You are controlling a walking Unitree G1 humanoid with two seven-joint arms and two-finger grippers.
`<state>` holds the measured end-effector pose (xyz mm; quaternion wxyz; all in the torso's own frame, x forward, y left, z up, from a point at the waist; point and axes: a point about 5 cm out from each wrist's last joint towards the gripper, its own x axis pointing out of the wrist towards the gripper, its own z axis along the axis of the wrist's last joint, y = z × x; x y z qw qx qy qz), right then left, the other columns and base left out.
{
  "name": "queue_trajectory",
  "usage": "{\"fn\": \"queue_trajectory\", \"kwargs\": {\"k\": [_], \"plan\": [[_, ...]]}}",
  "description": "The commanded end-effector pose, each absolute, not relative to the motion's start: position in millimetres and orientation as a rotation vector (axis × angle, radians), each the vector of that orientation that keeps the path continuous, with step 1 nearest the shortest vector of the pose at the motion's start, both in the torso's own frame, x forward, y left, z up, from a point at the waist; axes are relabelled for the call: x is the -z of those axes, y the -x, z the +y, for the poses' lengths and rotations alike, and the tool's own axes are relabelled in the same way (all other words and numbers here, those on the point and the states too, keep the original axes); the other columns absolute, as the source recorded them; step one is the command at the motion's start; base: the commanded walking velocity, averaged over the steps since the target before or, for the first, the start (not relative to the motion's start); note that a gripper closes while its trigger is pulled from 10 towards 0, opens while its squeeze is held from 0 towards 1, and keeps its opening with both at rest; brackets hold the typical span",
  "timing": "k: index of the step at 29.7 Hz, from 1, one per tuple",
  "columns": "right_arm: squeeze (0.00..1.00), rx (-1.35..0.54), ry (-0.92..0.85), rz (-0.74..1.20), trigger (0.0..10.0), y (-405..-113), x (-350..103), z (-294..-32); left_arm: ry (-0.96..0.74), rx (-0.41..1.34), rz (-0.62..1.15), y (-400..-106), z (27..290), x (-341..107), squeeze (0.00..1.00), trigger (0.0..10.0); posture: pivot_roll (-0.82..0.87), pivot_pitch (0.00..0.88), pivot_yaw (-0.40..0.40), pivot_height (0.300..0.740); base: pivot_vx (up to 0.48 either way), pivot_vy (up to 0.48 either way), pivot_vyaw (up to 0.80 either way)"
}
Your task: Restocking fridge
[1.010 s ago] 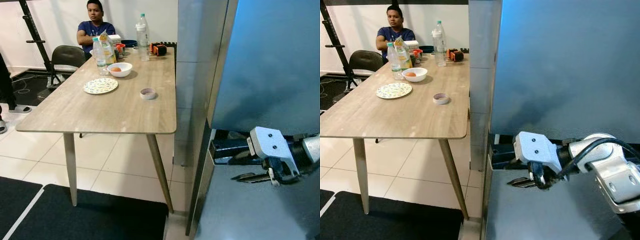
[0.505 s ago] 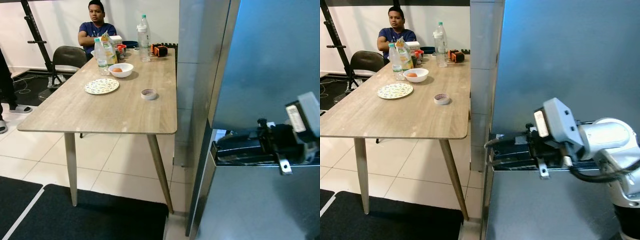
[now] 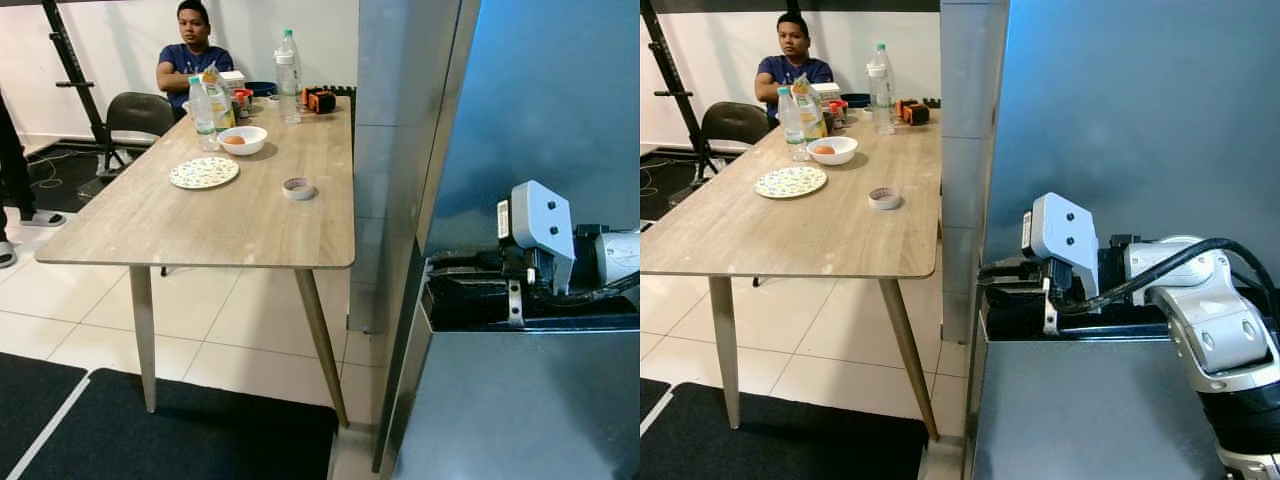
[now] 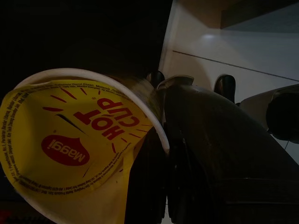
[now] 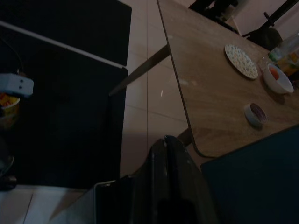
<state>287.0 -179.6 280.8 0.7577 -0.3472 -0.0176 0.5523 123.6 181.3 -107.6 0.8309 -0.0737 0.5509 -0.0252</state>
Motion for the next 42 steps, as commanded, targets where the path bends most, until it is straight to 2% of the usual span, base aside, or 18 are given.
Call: {"fn": "queue_trajectory", "kwargs": {"k": [1,6,7,8,19,33,42], "plan": [[0.0,-1.193,0.795,-0.012,0.0,-290,-276,-179,0.172,0.052,1.23,-107,179,113,0.0,10.0,-0.11,0.0,0.002,0.74,0.0,0.0,0.0],[0.0,-1.181,0.823,0.011,0.0,-293,-271,-179,0.171,0.043,1.231,-106,185,112,0.0,10.0,-0.11,0.0,-0.003,0.74,0.0,0.0,0.0],[0.0,-1.161,0.843,0.023,7.1,-295,-270,-180,0.168,0.041,1.231,-106,187,112,0.0,10.0,-0.11,0.0,-0.003,0.74,0.0,0.0,0.0],[0.0,-1.15,0.849,0.025,10.0,-296,-270,-180,0.167,0.041,1.231,-105,188,112,0.0,10.0,-0.11,0.0,-0.003,0.74,0.0,0.0,0.0],[0.0,-1.07,0.947,0.076,10.0,-305,-268,-186,0.172,0.042,1.234,-105,183,113,0.0,10.0,-0.11,0.0,-0.003,0.74,0.0,0.0,0.0],[0.0,-0.986,0.93,0.024,10.0,-316,-276,-184,0.174,0.044,1.229,-107,182,112,0.0,10.0,-0.11,0.0,-0.003,0.74,0.0,0.0,0.0],[0.0,-0.948,0.992,0.056,10.0,-321,-270,-187,0.174,0.043,1.227,-109,182,112,0.0,10.0,-0.11,0.0,-0.003,0.74,0.0,0.0,0.0]]}}
